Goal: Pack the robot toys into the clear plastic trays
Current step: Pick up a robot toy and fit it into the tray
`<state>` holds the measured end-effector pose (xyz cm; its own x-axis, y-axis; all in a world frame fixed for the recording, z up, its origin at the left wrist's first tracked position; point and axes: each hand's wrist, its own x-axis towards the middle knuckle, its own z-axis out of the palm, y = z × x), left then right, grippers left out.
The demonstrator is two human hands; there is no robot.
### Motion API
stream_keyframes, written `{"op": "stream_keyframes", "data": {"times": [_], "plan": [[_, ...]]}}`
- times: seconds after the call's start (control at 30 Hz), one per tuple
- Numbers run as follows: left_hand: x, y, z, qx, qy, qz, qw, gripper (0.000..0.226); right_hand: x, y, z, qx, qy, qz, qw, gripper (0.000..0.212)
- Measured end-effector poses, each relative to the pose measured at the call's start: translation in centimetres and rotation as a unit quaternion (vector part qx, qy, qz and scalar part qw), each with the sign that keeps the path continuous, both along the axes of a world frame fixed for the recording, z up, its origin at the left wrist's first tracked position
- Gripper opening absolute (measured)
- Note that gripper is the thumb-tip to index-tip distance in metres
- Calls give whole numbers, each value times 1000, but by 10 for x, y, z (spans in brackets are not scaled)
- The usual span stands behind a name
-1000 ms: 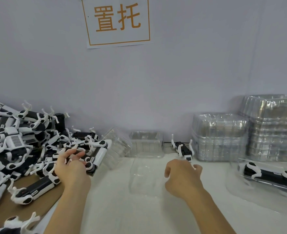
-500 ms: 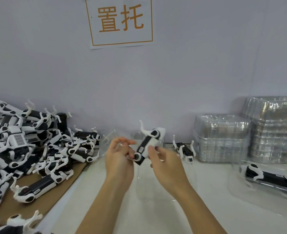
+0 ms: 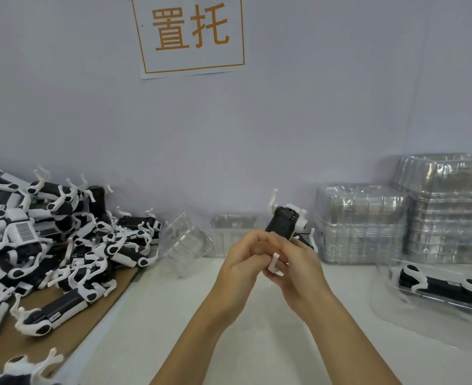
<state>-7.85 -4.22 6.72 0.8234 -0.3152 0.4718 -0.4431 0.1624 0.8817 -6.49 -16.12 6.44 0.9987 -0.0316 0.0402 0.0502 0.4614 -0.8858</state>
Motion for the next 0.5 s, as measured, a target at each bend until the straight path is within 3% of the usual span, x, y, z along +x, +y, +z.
{"op": "stream_keyframes", "data": {"times": [0.07,0.13,0.2,0.27,0.3,0.33,0.4,0.5], "plan": [[-1,1,-1,-27,-6,-7,1000,27,4,-5,-1,1,4,-46,999,10],[-1,1,-3,-82,-7,44,996,29,9,-12,-3,-45,-17,-149,988,4],[7,6,-8,-89,-28,210,973,36,12,-22,-4,-114,-51,-245,961,12],[17,18,-16,-17,-30,365,930,35,16,-35,-6,-171,-69,-279,942,27],[23,26,-23,30,-15,394,919,31,18,-41,-7,-207,-80,-283,933,29],[27,34,-32,71,17,391,917,30,19,-45,-7,-246,-98,-278,923,29],[35,47,-53,127,95,336,928,50,20,-47,-7,-315,-147,-248,904,31],[37,51,-74,117,175,225,951,66,21,-40,-6,-413,-215,-194,863,38]]}}
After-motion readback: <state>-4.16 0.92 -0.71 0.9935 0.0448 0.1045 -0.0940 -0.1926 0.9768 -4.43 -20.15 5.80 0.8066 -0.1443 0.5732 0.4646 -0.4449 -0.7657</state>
